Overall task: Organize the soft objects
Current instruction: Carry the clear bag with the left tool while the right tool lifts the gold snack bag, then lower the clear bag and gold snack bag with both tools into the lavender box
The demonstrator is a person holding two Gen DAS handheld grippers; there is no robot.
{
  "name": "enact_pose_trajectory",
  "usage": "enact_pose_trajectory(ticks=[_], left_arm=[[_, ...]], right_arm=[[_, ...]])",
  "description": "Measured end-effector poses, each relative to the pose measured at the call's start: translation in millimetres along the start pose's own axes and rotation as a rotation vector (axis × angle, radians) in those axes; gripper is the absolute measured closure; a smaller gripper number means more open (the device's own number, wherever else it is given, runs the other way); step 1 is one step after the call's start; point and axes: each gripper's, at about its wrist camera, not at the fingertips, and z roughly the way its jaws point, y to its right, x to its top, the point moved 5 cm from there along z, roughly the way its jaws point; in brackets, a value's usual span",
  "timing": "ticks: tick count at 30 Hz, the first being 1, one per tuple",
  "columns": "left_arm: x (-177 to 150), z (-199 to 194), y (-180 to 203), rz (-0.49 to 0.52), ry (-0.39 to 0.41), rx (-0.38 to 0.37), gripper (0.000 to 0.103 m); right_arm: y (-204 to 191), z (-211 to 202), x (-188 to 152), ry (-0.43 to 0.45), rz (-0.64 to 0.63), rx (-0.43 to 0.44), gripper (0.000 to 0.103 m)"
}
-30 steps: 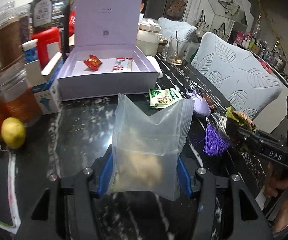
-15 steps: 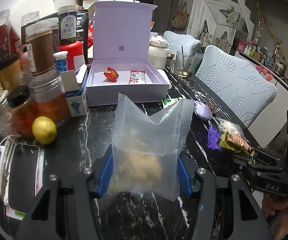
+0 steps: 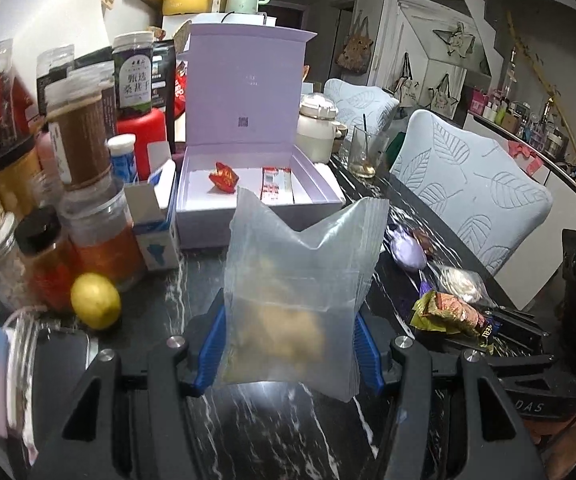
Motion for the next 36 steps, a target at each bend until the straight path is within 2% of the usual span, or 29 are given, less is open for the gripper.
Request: enact_pose_trajectory(ticks=[9,26,36], left_arm=[[47,5,-13,0.013,0.076,0.021,0.047],[147,7,-16,0.056,0.265,0.076,0.047],[195,24,-18,0.08,0.325,0.09,0.047]], right_arm=[[-6,3,52,0.067,-0.052,0.014,0.05],[-12,-16,165,0.273,-0.151,0.022,0.05],[-8,-9,216,0.325,-0.172,0.038,0.05]])
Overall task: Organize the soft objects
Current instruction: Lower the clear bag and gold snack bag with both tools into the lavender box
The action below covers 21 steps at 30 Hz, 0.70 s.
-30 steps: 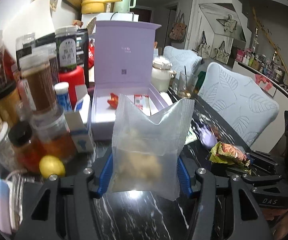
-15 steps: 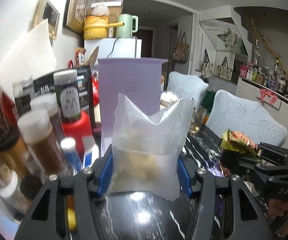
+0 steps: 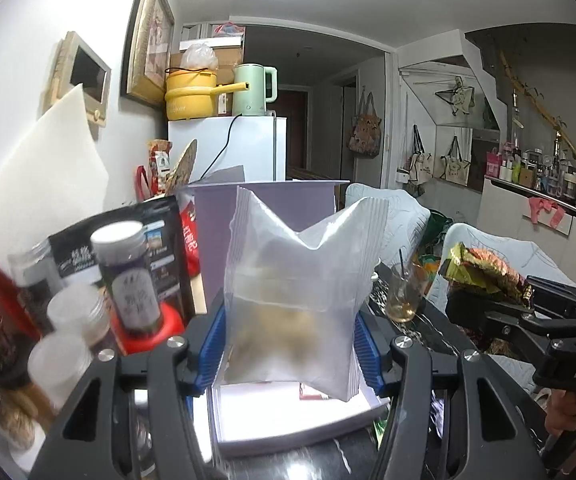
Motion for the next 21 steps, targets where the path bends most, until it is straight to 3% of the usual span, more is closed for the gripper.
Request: enact_pose_trajectory(ticks=[9,21], left_arm=[[21,49,-19,-0.032,0.011,0.031,0.047],[2,103,-33,-0.021,-0.072,0.075,0.047]], right_arm=[[20,41,33,0.033,0.015,-0.011,0.05],[46,103,32,-0.016,0.06,-0.023,0.05]])
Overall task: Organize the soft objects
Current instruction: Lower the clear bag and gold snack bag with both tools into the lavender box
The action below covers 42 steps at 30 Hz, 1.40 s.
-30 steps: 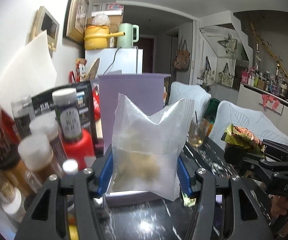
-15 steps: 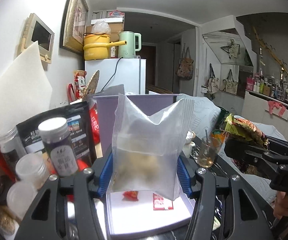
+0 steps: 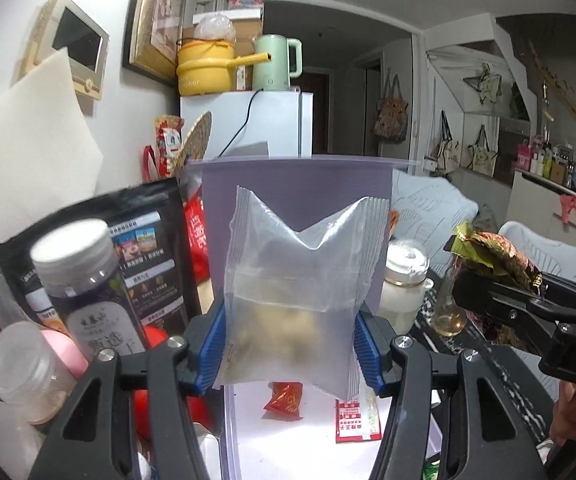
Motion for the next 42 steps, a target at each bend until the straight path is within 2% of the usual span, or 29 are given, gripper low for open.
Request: enact_pose_trajectory(ticks=[6,12,16,23,28,34,38,42], left_arm=[[-18,29,-2,0.002,-0.074,-0.003,0.047],[-28,51,-2,0.012,-0.122,0.0,0.047],[-36,67,-4,0.008,-0.156,0.006,0.047],[-48,88,-5,0.007,-0.209,0.014,0.047],[-58,99,-2,0.006,-0.251,0.002,0.047],[-75,115,1,0.002,-0.313,0.003,0.047],[-88,129,0,0.027,-0.347,0.043,0.047],[-101,141,-2,0.015,-0.408,0.031,0.047]], right_arm=[[8,22,-10,-0.046,0.003,-0.016,0.05],[21,45,-25,-0.087,0.032,-0.029,0.05],[27,59,-32,-0.127,0.061,-0.008,0.05],[35,83,-48,-0.187,0.07,-0.032,0.05],[38,101,-62,-0.249,0.11,0.011,0.05],[41,114,-73,-0.289,0.107,-0.014,0.05],[45,121,-81,-0.308,0.078,-0.078,0.05],[46,131,-89,-0.338,0.067,-0.095,0.05]])
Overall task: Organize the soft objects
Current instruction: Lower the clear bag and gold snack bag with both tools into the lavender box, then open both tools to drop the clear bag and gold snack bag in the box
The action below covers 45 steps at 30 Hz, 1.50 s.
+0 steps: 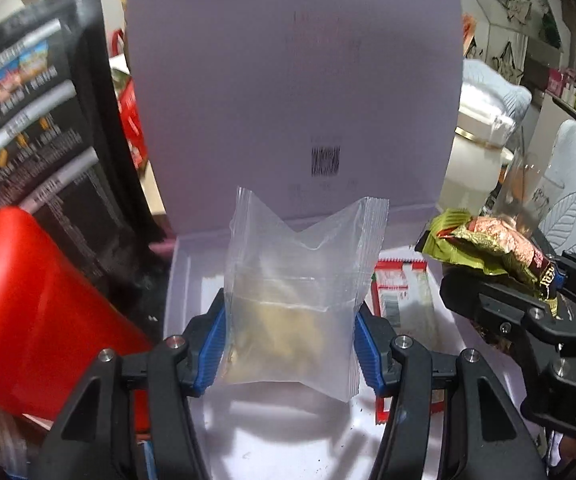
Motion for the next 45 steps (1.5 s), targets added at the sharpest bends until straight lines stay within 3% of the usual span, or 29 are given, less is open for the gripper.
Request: enact_pose_trajectory(ticks=[25,32,36,37,38,40,45], left_arm=[[-19,47,-2,0.019,-0.257,0.105,0.046],[-18,52,8,0.036,-0.267,0.084,0.039],[-17,57,13,0.03,-0.267,0.058,0.037],[-16,57,13,0.026,-0.266,0.051,0.031],[-16,57,13,0.022,-0.265,0.047,0.019],[-14,55,14,0.018,-0.256,0.03,0.011],[-9,45,25,0.029,-0.227,0.041,0.01]], right_arm=[[2,-1,-3,-0.038,-0.024,-0.055,0.05],[0,5,-3,-0.061,-0.042,-0.067,0.047],[2,10,-5,-0.097,-0.036,-0.088,0.036],[3,9,-5,-0.097,-0.036,-0.09,0.036],[3,8,-4,-0.097,-0.037,-0.091,0.036],[3,5,-3,-0.095,-0.04,-0.095,0.035],[5,-7,-1,-0.075,-0.056,-0.117,0.032]])
